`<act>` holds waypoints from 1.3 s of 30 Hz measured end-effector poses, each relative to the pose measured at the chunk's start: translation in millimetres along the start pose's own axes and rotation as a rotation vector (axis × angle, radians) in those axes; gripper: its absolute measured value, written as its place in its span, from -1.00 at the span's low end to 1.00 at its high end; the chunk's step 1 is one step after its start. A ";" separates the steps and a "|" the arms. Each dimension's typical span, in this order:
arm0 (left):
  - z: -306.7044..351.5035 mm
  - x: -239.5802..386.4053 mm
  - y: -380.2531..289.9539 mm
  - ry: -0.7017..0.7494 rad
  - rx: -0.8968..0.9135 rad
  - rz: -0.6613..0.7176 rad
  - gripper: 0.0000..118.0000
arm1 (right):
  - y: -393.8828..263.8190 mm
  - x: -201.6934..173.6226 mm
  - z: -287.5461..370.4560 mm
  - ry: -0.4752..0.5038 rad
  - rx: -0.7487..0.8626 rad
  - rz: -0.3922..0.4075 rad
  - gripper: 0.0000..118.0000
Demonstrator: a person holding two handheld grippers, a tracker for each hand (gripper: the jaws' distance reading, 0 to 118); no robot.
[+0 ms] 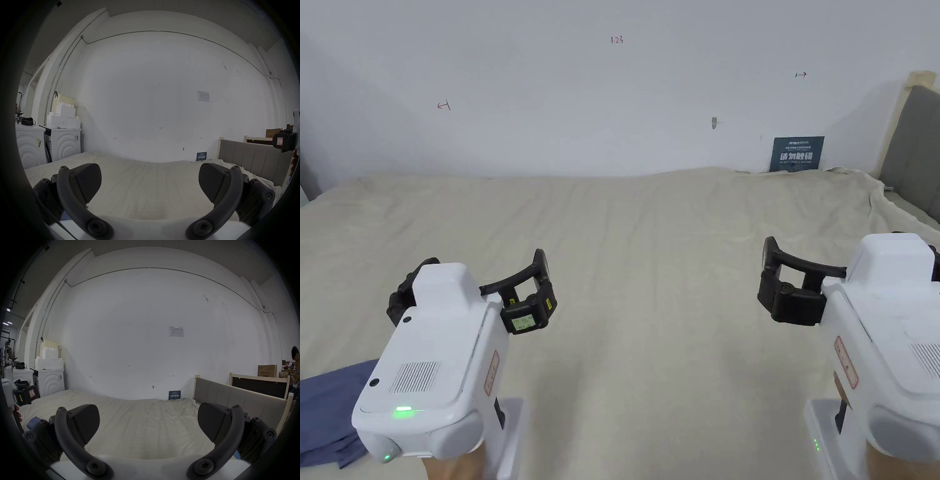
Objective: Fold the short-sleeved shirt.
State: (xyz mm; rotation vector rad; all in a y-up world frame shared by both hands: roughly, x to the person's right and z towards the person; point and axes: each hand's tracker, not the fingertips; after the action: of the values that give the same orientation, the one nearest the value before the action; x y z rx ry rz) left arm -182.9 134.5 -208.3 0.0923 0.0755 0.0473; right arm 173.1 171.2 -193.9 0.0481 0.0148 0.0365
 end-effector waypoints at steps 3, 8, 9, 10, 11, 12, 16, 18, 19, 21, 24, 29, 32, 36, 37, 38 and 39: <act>0.0 0.1 -0.3 -0.001 0.002 -0.004 1.00 | 0.8 0.2 0.5 -0.003 0.001 0.001 1.00; 0.1 0.4 -0.3 -0.002 0.000 -0.002 1.00 | 2.5 0.3 1.5 -0.009 0.003 0.001 1.00; 0.4 0.1 -0.5 -0.003 -0.001 -0.003 1.00 | 2.7 0.3 1.6 -0.009 0.003 0.001 1.00; 0.5 0.0 -0.6 -0.002 -0.002 -0.002 1.00 | 2.9 0.2 1.7 -0.008 0.003 -0.002 1.00; 0.6 -0.2 -0.6 -0.003 -0.002 0.001 1.00 | 3.4 0.2 1.9 -0.007 0.001 -0.004 1.00; 0.6 -0.4 -0.5 -0.004 -0.003 0.004 1.00 | 3.6 0.1 2.0 -0.006 0.000 -0.007 1.00; 1.6 -1.7 0.8 -0.004 -0.001 0.013 1.00 | 5.9 -2.0 2.5 -0.001 -0.009 -0.017 1.00; 2.0 -2.5 1.8 -0.008 0.000 0.018 1.00 | 7.4 -4.2 1.0 -0.011 -0.031 -0.032 1.00; 2.0 -2.7 2.1 -0.009 0.000 0.019 1.00 | 8.0 -5.0 0.0 -0.022 -0.042 -0.046 1.00; 2.2 -3.2 2.4 -0.010 -0.002 0.019 1.00 | 8.9 -5.9 -1.0 -0.045 -0.061 -0.094 1.00; 3.0 -3.9 3.3 -0.012 -0.001 0.018 1.00 | 15.6 -3.7 -7.6 -0.078 -0.211 -0.185 1.00; 4.6 -5.9 4.9 -0.012 0.003 0.012 1.00 | 32.9 0.9 -23.9 -0.146 -0.567 -0.256 0.98; 5.0 -6.8 5.7 -0.013 0.005 0.015 1.00 | 33.7 3.9 -28.6 -0.113 -0.606 -0.255 0.98; 4.3 -7.5 5.8 -0.012 0.004 0.020 1.00 | 34.4 1.4 -27.7 -0.140 -0.612 -0.242 0.98; 4.4 -7.8 5.5 -0.014 0.003 0.023 1.00 | 34.5 1.4 -27.7 -0.142 -0.608 -0.238 0.98; 4.5 -7.7 5.4 -0.015 0.004 0.025 1.00 | 34.6 0.9 -27.6 -0.148 -0.602 -0.233 0.98; 4.5 -7.4 5.5 -0.015 0.004 0.024 1.00 | 35.7 -1.2 -24.6 -0.151 -0.596 -0.225 0.98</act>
State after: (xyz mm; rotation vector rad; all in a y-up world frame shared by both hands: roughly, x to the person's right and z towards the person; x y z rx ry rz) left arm -190.2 139.2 -202.7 0.0976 0.0596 0.0703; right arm 170.2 207.9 -216.7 -0.5468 -0.1414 -0.1884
